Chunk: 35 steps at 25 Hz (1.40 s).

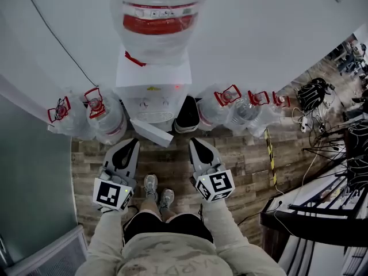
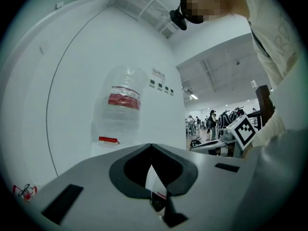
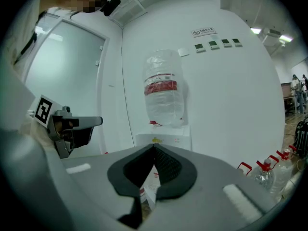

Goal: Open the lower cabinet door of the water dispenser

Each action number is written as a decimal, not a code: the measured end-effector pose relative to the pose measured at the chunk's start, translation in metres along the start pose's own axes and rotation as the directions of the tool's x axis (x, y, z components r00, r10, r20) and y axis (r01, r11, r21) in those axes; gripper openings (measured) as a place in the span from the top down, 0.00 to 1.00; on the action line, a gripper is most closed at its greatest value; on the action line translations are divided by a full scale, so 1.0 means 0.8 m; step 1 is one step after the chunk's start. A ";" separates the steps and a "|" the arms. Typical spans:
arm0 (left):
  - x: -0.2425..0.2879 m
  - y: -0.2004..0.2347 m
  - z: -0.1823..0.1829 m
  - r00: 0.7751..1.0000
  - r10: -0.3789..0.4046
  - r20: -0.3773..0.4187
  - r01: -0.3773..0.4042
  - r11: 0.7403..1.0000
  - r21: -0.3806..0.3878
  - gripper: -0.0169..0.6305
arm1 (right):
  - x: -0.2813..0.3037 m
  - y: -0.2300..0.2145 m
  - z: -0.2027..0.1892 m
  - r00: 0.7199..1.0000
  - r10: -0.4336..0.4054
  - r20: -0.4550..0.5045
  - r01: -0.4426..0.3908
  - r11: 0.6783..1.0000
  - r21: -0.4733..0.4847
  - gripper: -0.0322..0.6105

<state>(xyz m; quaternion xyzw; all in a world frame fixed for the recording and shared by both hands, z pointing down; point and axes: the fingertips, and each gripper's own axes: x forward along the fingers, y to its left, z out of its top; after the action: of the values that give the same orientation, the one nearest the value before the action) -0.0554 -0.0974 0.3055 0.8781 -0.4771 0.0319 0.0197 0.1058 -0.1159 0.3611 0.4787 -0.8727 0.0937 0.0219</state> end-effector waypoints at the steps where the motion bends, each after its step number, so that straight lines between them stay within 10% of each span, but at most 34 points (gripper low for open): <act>1: -0.002 -0.001 0.005 1.000 0.001 0.005 -0.001 1.000 0.003 0.97 | -0.003 0.002 0.006 1.000 0.001 0.004 -0.001 1.000 -0.007 0.94; 35: -0.048 -0.025 0.116 0.988 0.066 0.137 -0.075 0.995 0.059 0.97 | -0.063 0.034 0.143 0.988 -0.001 0.152 0.023 0.989 -0.145 0.94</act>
<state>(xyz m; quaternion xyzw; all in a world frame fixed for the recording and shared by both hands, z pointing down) -0.0561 -0.0605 0.2096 0.8609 -0.5068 -0.0116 -0.0417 0.1162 -0.0807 0.2383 0.4867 -0.8735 -0.0073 -0.0090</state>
